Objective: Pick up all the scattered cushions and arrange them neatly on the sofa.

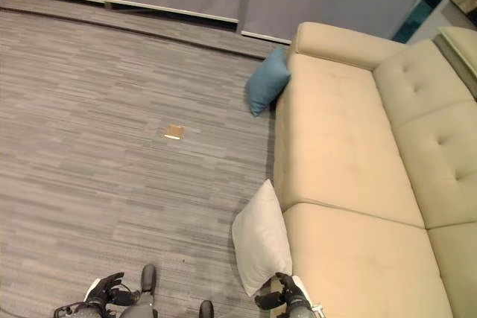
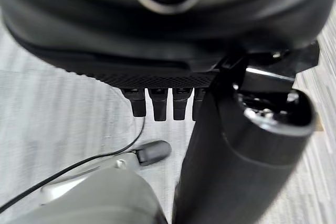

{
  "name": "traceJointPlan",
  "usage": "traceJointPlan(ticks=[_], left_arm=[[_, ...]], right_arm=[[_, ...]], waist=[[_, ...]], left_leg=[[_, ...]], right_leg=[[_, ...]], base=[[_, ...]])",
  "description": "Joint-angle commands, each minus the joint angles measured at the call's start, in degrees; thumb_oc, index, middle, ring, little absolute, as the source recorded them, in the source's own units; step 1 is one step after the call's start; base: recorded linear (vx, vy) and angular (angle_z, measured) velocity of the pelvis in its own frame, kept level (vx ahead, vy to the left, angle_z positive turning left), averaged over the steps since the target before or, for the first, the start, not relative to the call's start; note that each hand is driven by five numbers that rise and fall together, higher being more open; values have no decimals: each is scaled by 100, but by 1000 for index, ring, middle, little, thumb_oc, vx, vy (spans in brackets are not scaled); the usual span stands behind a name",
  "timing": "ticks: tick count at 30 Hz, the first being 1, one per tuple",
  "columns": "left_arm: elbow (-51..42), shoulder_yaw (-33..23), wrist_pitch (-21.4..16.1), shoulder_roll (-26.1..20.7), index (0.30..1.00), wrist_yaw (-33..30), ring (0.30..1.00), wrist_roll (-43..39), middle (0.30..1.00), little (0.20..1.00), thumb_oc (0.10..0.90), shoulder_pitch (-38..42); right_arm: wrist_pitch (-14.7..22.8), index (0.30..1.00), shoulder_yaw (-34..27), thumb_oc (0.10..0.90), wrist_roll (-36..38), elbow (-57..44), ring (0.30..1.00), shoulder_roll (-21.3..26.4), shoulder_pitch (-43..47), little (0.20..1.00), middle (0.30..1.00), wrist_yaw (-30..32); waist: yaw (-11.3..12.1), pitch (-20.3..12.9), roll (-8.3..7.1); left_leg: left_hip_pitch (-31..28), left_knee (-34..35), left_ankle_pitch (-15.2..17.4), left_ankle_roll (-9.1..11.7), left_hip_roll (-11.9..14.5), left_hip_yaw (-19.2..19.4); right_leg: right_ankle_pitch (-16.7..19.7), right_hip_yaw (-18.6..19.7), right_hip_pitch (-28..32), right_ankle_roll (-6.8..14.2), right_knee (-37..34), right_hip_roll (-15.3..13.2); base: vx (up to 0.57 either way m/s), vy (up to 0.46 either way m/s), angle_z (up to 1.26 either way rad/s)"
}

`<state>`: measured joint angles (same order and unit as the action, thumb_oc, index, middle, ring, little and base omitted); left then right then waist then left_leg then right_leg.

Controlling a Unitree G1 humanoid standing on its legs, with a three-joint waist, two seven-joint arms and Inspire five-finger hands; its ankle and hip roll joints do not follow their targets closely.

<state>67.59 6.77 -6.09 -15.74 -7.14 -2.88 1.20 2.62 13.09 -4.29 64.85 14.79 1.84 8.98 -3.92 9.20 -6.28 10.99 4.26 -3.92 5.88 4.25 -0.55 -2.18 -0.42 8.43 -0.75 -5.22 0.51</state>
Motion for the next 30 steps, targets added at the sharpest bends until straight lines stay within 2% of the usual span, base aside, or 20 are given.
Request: traceJointPlan(ticks=[1,3,5,6,8,9,10,11,12,13,14,15,16,18,21,25,27,28,30], left_arm=[[10,183,-41,-230,900,-95,900,143,900,900,800,-286],[25,213,-44,-209,900,-81,900,225,900,900,800,-308],[-7,264,-43,-247,900,-51,900,302,900,900,800,-264],[-6,264,-43,-247,900,-51,900,302,900,900,800,-263],[-32,268,-51,-291,900,-79,900,284,900,900,800,-197],[-60,235,-70,-316,900,-114,900,193,900,900,800,-145],[-56,215,-68,-313,900,-120,900,133,900,900,800,-134],[-56,215,-69,-313,900,-120,900,133,900,900,800,-133],[-27,181,-48,-309,900,-110,900,80,900,900,800,-133],[-2,143,-39,-303,900,-114,900,40,900,900,800,-127],[-1,143,-40,-302,900,-114,900,40,900,900,800,-127],[28,85,-26,-295,900,-127,900,-11,900,900,800,-132],[64,25,-18,-297,900,-148,900,-63,900,900,800,-118],[140,-58,-14,-270,900,-159,900,-54,900,900,800,-143],[126,-9,-22,-209,900,-159,900,8,900,900,800,-143],[35,104,-45,-125,900,-81,900,25,900,900,800,-102],[15,166,-44,-87,900,-79,900,-2,900,900,800,-84],[29,220,-56,-32,900,-82,900,-41,900,900,800,-73],[52,246,-50,-3,900,-93,900,-54,900,900,800,-53]], right_arm=[[123,900,73,800,-150,-238,900,98,-134,900,900,130],[128,900,43,800,-172,-206,900,46,-140,900,900,119],[113,900,96,800,-190,-219,900,-10,-73,900,900,89],[112,900,95,800,-189,-220,900,-9,-73,900,900,88],[101,900,157,800,-236,-298,900,-19,41,900,900,69],[120,900,202,800,-249,-364,900,-43,134,900,900,84],[117,900,212,800,-252,-362,900,-52,150,900,900,76],[117,900,212,800,-252,-362,900,-52,150,900,900,76],[104,900,223,800,-291,-340,900,-36,188,900,900,82],[93,900,236,800,-325,-320,900,-30,224,900,900,89],[93,900,237,800,-325,-321,900,-29,224,900,900,90],[73,900,233,800,-349,-287,900,-29,247,900,900,98],[72,900,234,800,-365,-251,900,-24,277,900,900,106],[31,900,223,800,-395,-176,900,-6,256,900,900,120],[-2,900,173,800,-360,-49,900,-1,168,900,900,142],[16,900,91,800,-243,52,900,34,71,900,900,133],[11,900,102,800,-207,89,900,82,99,900,900,141],[24,900,102,800,-167,67,900,114,110,900,900,154],[49,900,95,800,-131,59,900,132,120,900,900,171]], waist=[[58,-138,-53],[25,-207,-30],[-34,-233,9],[-23,-233,7],[-39,-154,64],[11,-86,142],[40,-91,157],[37,-87,155],[57,-143,147],[84,-157,153],[84,-137,152],[109,-167,183],[130,-150,175],[96,-190,141],[37,-260,36],[-39,-275,-52],[26,-202,-80],[88,-184,-86],[110,-223,-138]], left_leg=[[-358,-549,218,-232,-193,252],[-553,-469,293,-323,-273,363],[-787,-339,362,-461,-351,545],[-792,-335,362,-463,-352,557],[-905,-262,398,-552,-337,741],[-1044,-133,432,-584,-275,950],[-1147,-49,456,-583,-266,1038],[-1150,-47,456,-584,-269,1035],[-1301,43,527,-558,-248,1243],[-1353,57,560,-544,-225,1332],[-1379,54,575,-542,-225,1331],[-1457,64,686,-501,-191,1365],[-1437,59,614,-503,-171,1512],[-1510,43,652,-490,-208,1575],[-1516,-128,762,-470,-273,1614],[-1345,-1102,1120,-334,-144,1703],[-1170,-1685,1029,-263,-45,1523],[-987,-1716,974,-259,-148,1162],[-803,-1479,1000,-275,-207,941]], right_leg=[[-282,-77,-530,504,838,-40],[-289,53,-557,584,1052,-95],[-107,161,-777,724,1607,-160],[-113,173,-785,725,1620,-160],[149,106,-1139,866,2225,-224],[216,-386,-1415,950,2621,-407],[205,-701,-1466,940,2685,-541],[199,-703,-1465,941,2693,-545],[37,-1328,-1396,852,2271,-731],[30,-1647,-1432,802,2081,-810],[11,-1647,-1410,804,2094,-812],[-81,-1866,-1422,821,1947,-870],[75,-2209,-1527,753,1731,-926],[122,-2248,-1420,791,1432,-869],[166,-1867,-1227,765,1038,-638],[110,-1737,-901,612,654,-514],[60,-1576,-752,514,560,-428],[39,-1408,-676,490,465,-364],[39,-1231,-616,533,364,-383]], base=[[207,205,-90],[192,218,-63],[156,222,-33],[57,113,-53],[26,154,-62],[19,188,-73],[15,131,-84],[95,75,-106],[98,36,-85],[101,36,-90],[113,-9,-76],[77,-26,-87],[111,-34,-59],[92,-46,-44],[123,-104,-24],[105,-107,-8],[78,-56,-24],[91,-8,-87],[134,24,-83]])
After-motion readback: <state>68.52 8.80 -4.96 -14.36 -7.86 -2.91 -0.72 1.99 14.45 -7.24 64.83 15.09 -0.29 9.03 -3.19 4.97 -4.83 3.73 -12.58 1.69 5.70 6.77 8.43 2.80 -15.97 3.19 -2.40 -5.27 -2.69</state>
